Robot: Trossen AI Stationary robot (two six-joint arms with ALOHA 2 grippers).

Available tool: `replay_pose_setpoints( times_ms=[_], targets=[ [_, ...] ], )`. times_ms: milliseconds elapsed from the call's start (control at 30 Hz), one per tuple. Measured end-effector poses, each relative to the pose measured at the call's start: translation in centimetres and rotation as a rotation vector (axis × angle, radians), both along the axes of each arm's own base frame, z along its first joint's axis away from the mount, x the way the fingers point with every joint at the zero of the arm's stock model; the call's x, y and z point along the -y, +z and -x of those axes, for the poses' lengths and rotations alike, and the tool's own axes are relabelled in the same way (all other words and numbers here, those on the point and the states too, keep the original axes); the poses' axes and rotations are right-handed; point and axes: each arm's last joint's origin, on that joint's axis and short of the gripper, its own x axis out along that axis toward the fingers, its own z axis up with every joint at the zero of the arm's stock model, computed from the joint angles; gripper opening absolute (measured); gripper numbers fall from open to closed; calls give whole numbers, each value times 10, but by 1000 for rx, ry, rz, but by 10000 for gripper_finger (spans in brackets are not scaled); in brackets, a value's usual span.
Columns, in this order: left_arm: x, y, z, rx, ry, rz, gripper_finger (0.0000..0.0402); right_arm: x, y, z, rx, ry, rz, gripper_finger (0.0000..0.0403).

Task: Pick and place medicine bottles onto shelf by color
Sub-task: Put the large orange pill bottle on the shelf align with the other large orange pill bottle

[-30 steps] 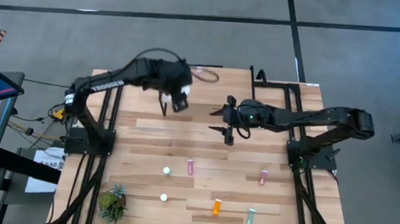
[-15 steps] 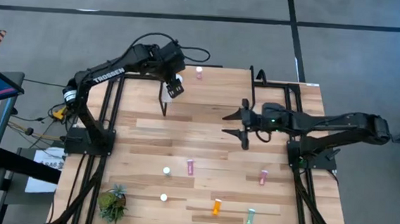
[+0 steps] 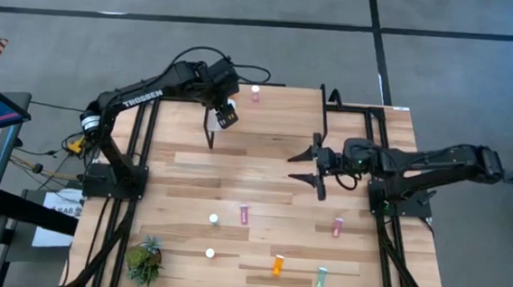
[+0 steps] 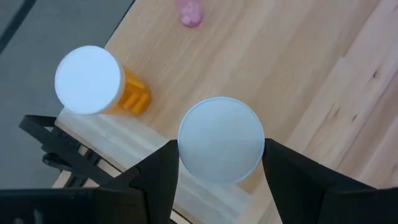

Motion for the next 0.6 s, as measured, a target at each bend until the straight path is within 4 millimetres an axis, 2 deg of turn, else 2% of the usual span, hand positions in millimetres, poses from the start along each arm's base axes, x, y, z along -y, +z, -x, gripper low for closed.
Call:
replay_pose_setpoints(
  times_ms=[267, 600],
  targets=[
    [8, 6, -3, 28, -25, -41, 203, -5, 6, 7, 22, 15, 1, 226],
    [26, 18, 2, 43, -45, -72, 203, -5, 2, 7, -17, 13, -15, 226]
  ],
)
